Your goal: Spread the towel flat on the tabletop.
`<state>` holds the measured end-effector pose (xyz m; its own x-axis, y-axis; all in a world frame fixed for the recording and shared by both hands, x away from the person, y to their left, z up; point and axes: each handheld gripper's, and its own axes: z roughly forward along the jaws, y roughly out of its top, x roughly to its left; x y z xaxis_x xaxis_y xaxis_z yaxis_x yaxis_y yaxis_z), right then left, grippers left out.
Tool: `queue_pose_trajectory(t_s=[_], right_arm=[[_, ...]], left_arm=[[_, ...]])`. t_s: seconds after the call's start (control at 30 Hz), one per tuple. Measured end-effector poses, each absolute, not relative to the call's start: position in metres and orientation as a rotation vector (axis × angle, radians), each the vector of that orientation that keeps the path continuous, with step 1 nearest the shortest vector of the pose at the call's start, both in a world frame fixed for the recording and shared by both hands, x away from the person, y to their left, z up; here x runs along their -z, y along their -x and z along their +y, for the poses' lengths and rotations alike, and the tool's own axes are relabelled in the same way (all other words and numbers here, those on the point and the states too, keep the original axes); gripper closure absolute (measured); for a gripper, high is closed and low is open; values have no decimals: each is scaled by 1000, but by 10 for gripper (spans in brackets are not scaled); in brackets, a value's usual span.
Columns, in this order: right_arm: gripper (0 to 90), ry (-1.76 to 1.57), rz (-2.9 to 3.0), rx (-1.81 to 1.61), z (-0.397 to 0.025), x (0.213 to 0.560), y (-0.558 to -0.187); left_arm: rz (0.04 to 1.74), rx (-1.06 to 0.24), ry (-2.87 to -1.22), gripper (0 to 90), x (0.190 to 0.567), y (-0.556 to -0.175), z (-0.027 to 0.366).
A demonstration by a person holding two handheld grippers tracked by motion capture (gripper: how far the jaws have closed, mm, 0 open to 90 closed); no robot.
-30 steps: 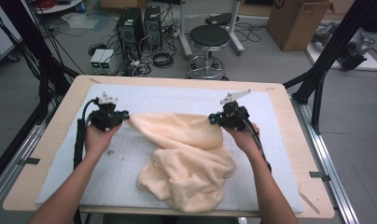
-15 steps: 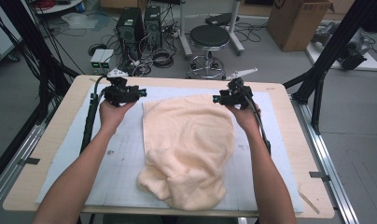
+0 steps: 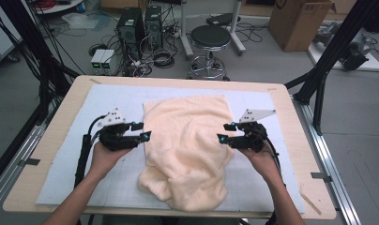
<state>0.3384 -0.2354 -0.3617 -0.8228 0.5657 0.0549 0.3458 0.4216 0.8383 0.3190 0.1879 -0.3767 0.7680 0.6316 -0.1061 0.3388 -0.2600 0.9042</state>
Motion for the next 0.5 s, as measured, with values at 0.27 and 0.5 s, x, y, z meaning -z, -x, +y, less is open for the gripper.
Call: queue_pose_trajectory(t_s=[0.27,0.5], right_arm=[[433,-721,2506,-1405,-235,392,-292],[388,-737,2606,-1354,-230,425,-278]], left_arm=[[678,-257,-1923,415,401,-291,178],[692,-233,-2079,388,425,-296,151]])
